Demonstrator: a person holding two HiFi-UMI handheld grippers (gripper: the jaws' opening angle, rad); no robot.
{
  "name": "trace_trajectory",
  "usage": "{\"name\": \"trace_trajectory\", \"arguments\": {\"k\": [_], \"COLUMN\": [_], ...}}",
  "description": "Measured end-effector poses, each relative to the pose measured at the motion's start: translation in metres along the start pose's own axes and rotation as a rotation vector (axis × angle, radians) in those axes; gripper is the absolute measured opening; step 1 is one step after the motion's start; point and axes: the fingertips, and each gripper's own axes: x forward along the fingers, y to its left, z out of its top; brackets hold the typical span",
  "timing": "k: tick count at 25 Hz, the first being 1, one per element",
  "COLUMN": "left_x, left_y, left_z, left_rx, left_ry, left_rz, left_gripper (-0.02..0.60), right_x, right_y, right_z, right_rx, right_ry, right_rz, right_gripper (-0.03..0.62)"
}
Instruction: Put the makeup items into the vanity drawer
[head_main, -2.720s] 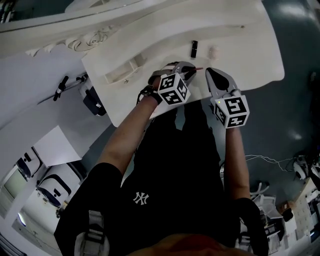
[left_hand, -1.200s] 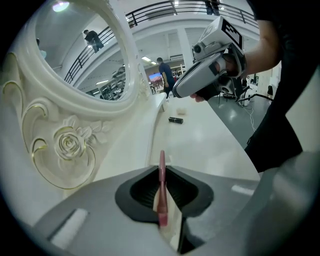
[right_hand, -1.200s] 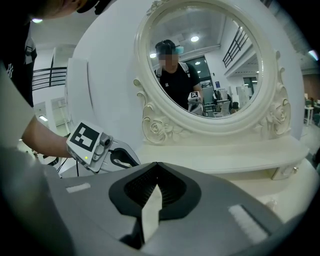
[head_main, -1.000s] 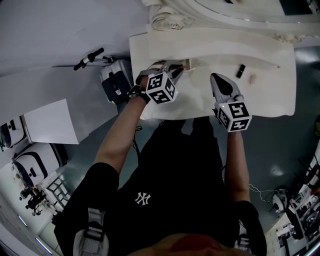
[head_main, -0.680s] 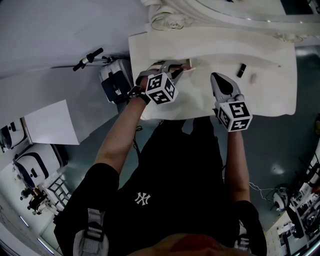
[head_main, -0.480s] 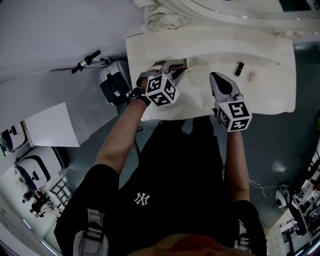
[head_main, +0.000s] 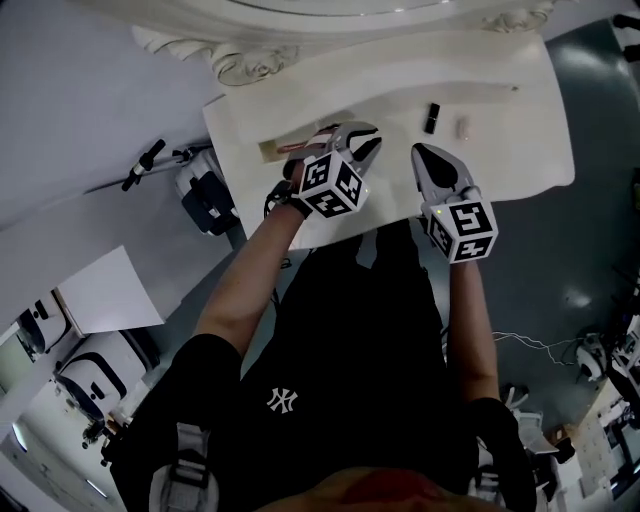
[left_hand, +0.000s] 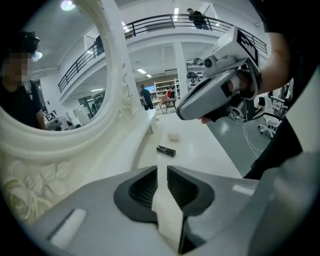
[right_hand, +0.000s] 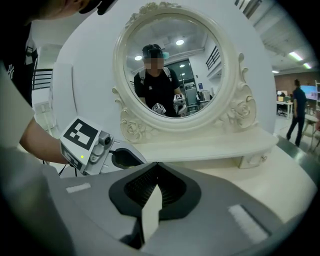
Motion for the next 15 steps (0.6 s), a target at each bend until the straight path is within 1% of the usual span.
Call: {"name": "trace_trajectory", "arguments": {"k": [4,7,12,15], "left_x": [0.028,0.049,0.083,0.102], "left_y": [-0.007,-0.01,-0.013,-0.013], "left_z": [0.03,0.048,0.061,0.062], "left_rx": [-0.007,-0.031,-0.119,-0.19], "left_ry": [-0.016,-0.021,-0.012,0.006], "left_rz": [-0.018,-0.019,-0.001,0.026], "left_gripper": [0.063,0.063,0.063,0.083], "right_x": [-0.014,-0.022,-0.03,-0.033], "right_y": [-0.027,-0.045,-0.075,-0.09], "right_z": [-0.003,-0.004,-0.009,-0.012], "right_rx": [0.013,0.019,0.032,0.041], "right_ry": [-0.002,-0.005,-0.005,-0.002], "right_rz": [-0.019,-0.023,-0.022,-0.014], "right_gripper": [0.025,0.025,0.025,0.025]}}
